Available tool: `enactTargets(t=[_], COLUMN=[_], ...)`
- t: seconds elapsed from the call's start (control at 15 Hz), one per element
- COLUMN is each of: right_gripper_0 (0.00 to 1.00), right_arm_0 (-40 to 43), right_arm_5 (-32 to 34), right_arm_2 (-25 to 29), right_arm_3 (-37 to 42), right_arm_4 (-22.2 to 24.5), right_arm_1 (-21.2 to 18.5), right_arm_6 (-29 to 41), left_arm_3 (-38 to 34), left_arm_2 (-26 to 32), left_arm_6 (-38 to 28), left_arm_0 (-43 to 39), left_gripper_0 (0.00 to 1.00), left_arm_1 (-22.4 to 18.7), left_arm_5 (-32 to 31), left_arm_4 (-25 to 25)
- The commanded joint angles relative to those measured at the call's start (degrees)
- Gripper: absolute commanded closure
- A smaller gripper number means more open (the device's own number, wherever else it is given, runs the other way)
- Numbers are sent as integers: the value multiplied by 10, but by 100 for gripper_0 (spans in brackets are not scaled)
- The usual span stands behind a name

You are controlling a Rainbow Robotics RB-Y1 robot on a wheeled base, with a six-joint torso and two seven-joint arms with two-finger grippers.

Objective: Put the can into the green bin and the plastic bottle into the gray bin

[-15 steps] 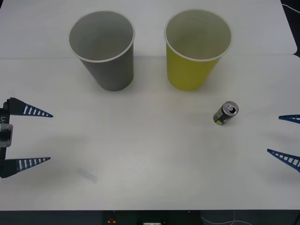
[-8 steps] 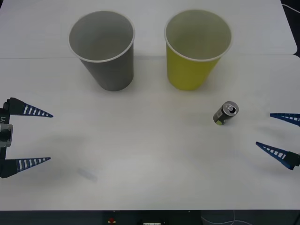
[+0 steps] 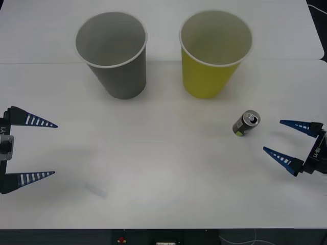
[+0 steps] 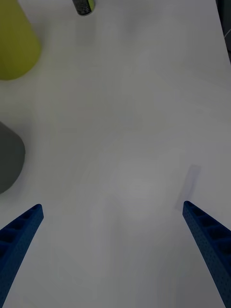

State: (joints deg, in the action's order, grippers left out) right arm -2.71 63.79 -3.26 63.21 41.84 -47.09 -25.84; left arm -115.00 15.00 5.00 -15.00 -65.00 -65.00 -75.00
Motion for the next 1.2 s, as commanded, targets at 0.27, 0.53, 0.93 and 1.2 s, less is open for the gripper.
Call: enactTargets(t=[0.27, 0.53, 0.93, 1.2], right_gripper_0=[0, 0, 0, 0], right_arm_0=[-49, -80, -103, -107], right_arm_5=[-14, -31, -63, -72], right_arm_2=[0, 0, 0, 0], right_arm_3=[-49, -73, -74, -74], right_arm_4=[42, 64, 97, 108], right_arm_1=[51, 92, 125, 130], right_arm_6=[-1, -3, -4, -4], left_arm_3=[0, 0, 0, 0], left_arm_2=[0, 0, 0, 0], left_arm_6=[0, 0, 0, 0], left_arm_0=[0, 0, 0, 0], left_gripper_0=[0, 0, 0, 0], left_arm_1=[0, 0, 0, 0], left_arm_5=[0, 0, 0, 0], left_arm_4=[0, 0, 0, 0])
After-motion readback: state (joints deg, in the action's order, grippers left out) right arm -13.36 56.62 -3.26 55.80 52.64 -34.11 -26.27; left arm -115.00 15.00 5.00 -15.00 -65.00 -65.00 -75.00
